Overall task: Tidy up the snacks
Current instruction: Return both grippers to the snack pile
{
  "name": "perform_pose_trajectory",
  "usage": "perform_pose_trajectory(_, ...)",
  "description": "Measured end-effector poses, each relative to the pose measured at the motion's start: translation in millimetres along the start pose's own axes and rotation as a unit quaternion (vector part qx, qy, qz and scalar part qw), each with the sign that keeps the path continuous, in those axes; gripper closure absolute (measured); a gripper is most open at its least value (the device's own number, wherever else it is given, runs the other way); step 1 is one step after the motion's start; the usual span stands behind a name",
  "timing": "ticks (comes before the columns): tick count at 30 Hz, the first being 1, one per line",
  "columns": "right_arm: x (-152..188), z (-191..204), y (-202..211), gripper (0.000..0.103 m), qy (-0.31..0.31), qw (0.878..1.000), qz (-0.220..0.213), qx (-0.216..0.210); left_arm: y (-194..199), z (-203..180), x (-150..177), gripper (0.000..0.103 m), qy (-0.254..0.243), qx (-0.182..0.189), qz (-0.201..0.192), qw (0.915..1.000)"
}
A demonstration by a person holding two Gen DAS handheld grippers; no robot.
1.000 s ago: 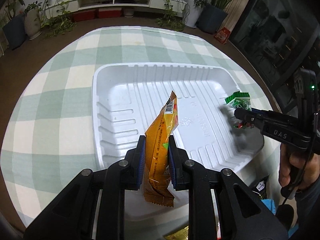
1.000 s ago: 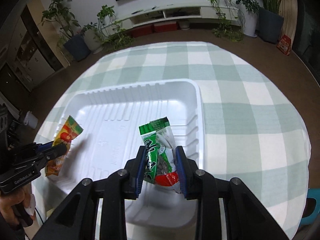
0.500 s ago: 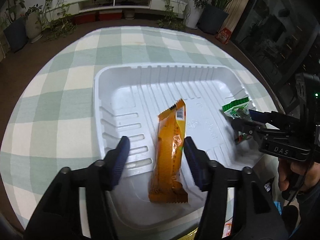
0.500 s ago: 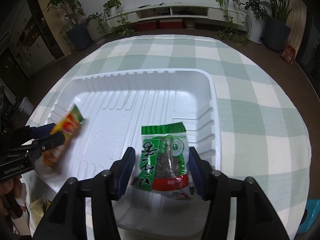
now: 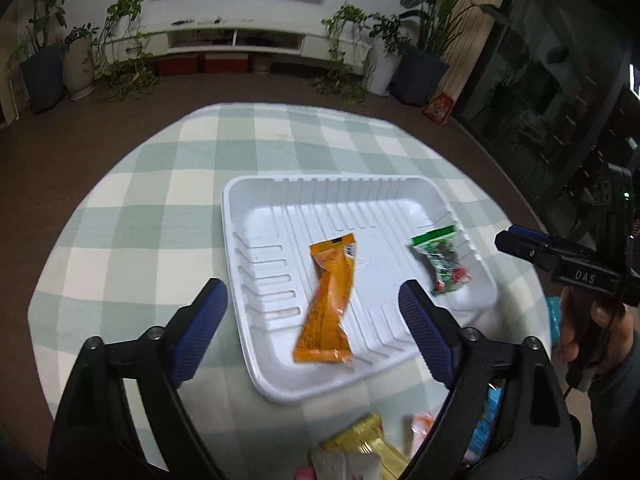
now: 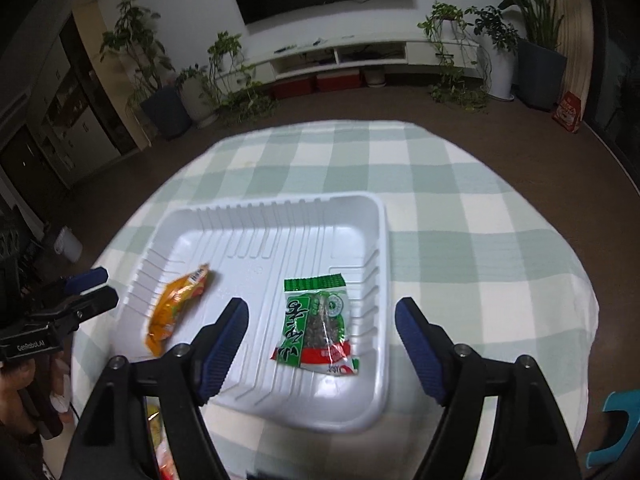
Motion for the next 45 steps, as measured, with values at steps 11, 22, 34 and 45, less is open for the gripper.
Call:
perform_pose_trajectory(11, 83.1, -22.4, 115.8, 0.011, -0.089, 0.991, -0.074, -0.073, 105.7, -33.8, 98.1, 0.013, 0.008, 0.004, -0.036, 0.9993)
perform_pose_trajectory(22, 198.7, -3.0, 119.4, 0.004, -0.156, 0.978, -0.02, -0.139, 128.8, -81.3, 206.3, 0.013, 0.045, -0.009, -0.006, 0.9989)
perform_pose_trajectory(34, 221.5, 22.7, 119.2, 0.016, -0.072, 0.99, -0.027, -0.119, 117.3, -87.0, 208.6, 0.013, 0.042, -0.012, 0.021, 0.9988)
perform_pose_trajectory(45, 229.5, 45.8, 110.5, 0.028, 0.018, 0.997, -0.02, -0.073, 102.4, -82.2, 211.9, 0.013, 0.063, -0.005, 0.031, 0.9975)
Point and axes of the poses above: each gripper's, at about its wrist camera, not at the fingertips, and y roughly against the way its jaws point, z to its left, x to its underside, the point moved 10 cm from there along -y, roughly the way its jaws point, and after that the axes turned 8 degrees about -y, right-handed, at the moved point
